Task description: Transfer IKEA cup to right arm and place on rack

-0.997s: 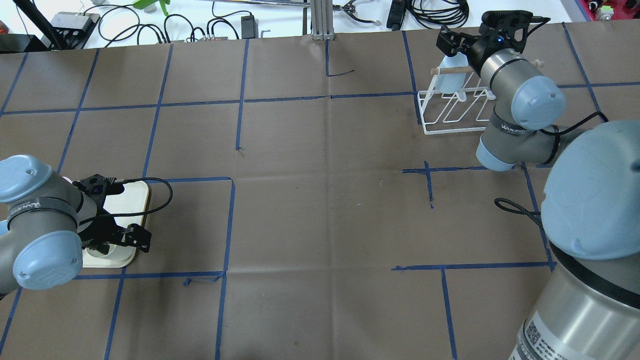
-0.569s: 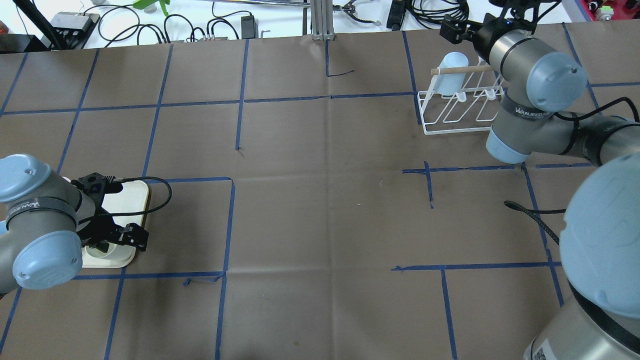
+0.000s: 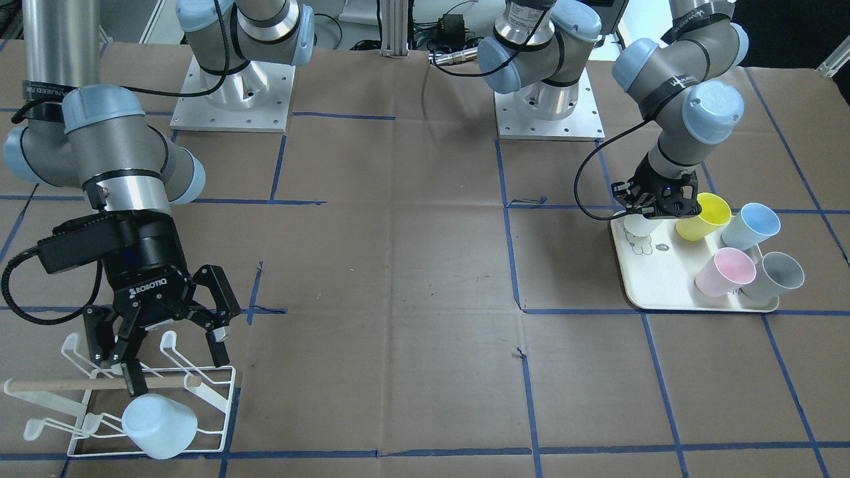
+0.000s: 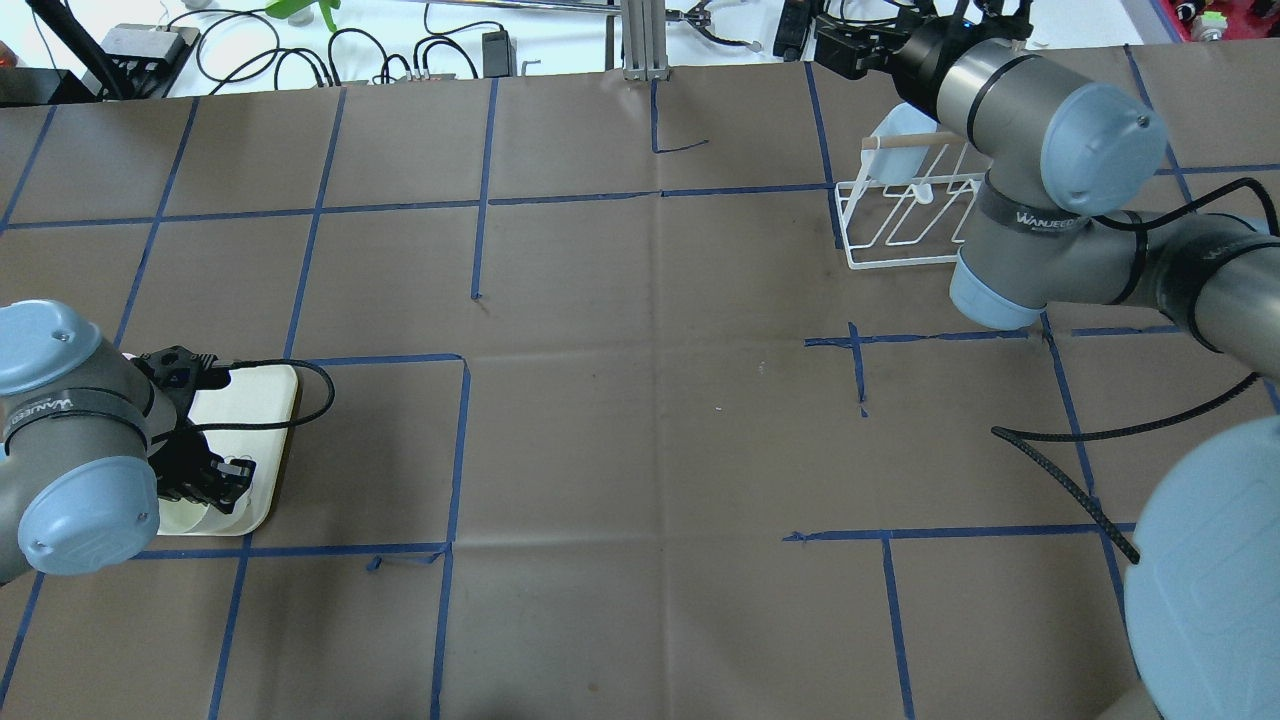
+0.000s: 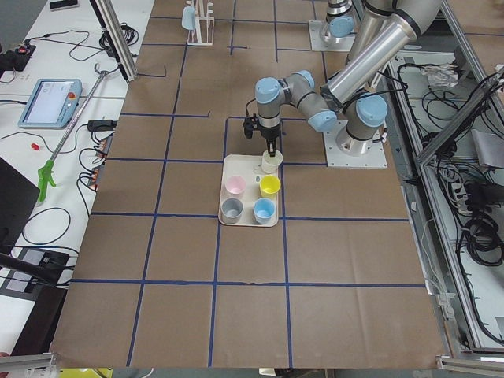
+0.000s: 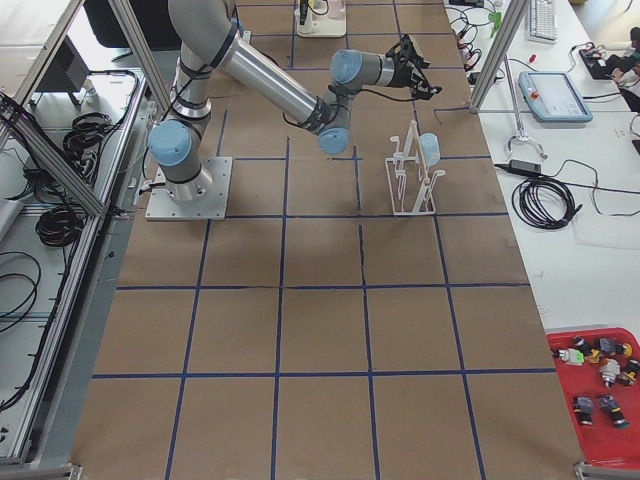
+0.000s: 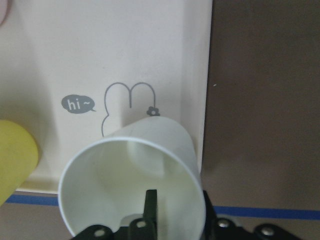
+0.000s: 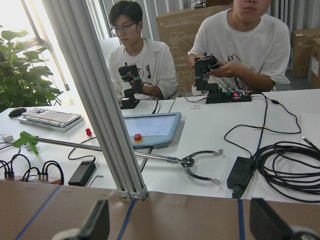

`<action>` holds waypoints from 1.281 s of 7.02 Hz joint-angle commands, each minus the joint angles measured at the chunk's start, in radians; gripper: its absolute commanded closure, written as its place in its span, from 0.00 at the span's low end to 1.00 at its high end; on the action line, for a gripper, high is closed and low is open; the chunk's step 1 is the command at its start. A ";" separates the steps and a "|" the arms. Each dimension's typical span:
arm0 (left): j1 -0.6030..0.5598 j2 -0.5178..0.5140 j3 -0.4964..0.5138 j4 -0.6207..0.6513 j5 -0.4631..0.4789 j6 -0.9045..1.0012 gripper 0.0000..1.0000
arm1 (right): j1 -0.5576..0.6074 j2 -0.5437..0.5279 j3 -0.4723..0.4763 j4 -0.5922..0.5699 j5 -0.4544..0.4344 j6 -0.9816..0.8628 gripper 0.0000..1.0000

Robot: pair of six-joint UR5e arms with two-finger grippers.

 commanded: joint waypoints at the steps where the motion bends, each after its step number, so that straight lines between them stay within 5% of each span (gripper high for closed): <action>1: -0.015 0.079 0.148 -0.220 -0.047 -0.009 1.00 | 0.012 -0.042 0.049 0.004 0.066 0.423 0.00; 4: -0.054 0.083 0.567 -0.652 -0.142 -0.015 1.00 | 0.049 -0.042 0.089 -0.010 0.126 0.809 0.00; 7: -0.136 -0.042 0.789 -0.679 -0.220 -0.024 1.00 | 0.106 0.013 0.092 -0.133 0.132 1.110 0.00; 9: -0.186 -0.080 0.759 -0.490 -0.336 -0.010 1.00 | 0.136 0.081 0.094 -0.283 0.129 1.338 0.00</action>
